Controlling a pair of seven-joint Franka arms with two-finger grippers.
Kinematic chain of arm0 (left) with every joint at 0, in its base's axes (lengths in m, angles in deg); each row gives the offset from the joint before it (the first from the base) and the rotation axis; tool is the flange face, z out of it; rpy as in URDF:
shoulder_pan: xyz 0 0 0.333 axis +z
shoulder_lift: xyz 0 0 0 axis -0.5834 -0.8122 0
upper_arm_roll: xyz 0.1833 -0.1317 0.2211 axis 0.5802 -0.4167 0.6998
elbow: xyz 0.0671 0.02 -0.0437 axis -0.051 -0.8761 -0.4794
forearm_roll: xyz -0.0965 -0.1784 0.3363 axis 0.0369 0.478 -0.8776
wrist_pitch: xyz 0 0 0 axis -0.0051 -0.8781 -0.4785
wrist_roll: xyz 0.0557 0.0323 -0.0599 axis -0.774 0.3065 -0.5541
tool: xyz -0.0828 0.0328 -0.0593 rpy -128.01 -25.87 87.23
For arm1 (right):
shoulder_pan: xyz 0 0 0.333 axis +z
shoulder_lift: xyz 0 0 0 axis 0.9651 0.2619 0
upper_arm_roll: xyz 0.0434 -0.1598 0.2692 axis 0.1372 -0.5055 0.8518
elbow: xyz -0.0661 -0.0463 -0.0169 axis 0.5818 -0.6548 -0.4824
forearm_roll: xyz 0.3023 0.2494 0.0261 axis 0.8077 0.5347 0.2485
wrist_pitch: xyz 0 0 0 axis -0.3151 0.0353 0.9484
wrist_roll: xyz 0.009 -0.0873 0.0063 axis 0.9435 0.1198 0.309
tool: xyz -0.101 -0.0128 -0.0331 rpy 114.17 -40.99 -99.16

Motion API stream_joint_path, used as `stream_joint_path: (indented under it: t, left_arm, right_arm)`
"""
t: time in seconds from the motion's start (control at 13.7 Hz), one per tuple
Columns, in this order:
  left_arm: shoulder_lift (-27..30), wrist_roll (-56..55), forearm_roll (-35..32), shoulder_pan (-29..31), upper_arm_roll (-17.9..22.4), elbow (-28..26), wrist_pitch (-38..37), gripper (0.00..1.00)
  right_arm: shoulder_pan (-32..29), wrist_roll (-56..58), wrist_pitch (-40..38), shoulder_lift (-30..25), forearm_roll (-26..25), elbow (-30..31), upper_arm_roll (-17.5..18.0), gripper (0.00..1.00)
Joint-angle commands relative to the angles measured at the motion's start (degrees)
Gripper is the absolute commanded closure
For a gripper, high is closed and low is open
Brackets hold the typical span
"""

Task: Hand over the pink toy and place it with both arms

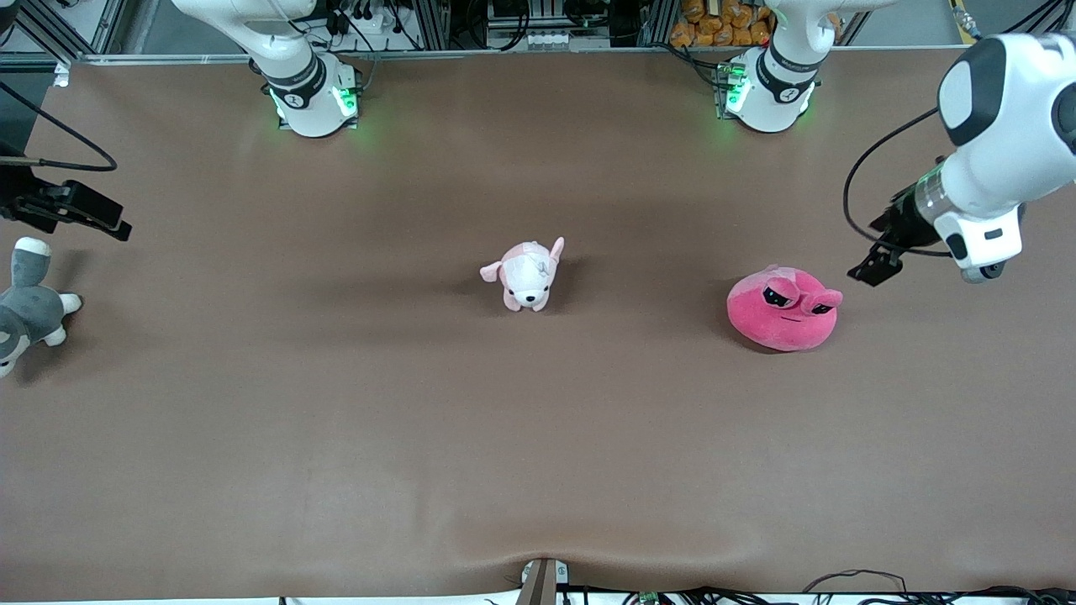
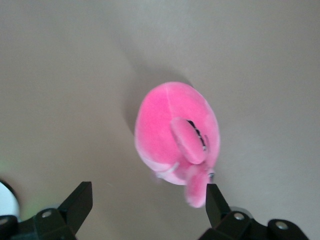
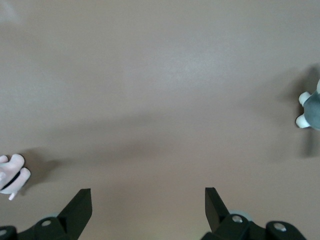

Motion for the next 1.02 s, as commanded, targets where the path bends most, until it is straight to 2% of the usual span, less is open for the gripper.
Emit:
stream_joint_path:
  t: [0.0,0.36,0.58,0.95]
  left_arm:
    - [-2.9,-9.0,1.5,-0.1,-0.4,0.1,3.0,0.0]
    - [-7.6,-19.2,2.9,0.3,-0.4,-0.1,8.6,0.0]
    - [-9.5,-20.9,4.2,0.5,-0.4,-0.1,9.3,0.0]
    - [-10.9,-21.3,4.4,0.7,-0.4,0.0,10.2,0.0]
  right_arm:
    - [1.9,-7.5,-1.0,0.6,0.4,-1.4,0.2,0.0]
    - [2.8,-13.6,-3.5,0.6,0.5,-1.4,0.2,0.0]
    - [3.0,-15.3,-4.0,0.6,0.5,-1.3,0.2,0.0]
    - [3.1,-23.1,-5.2,0.5,4.1,-1.2,0.2,0.0]
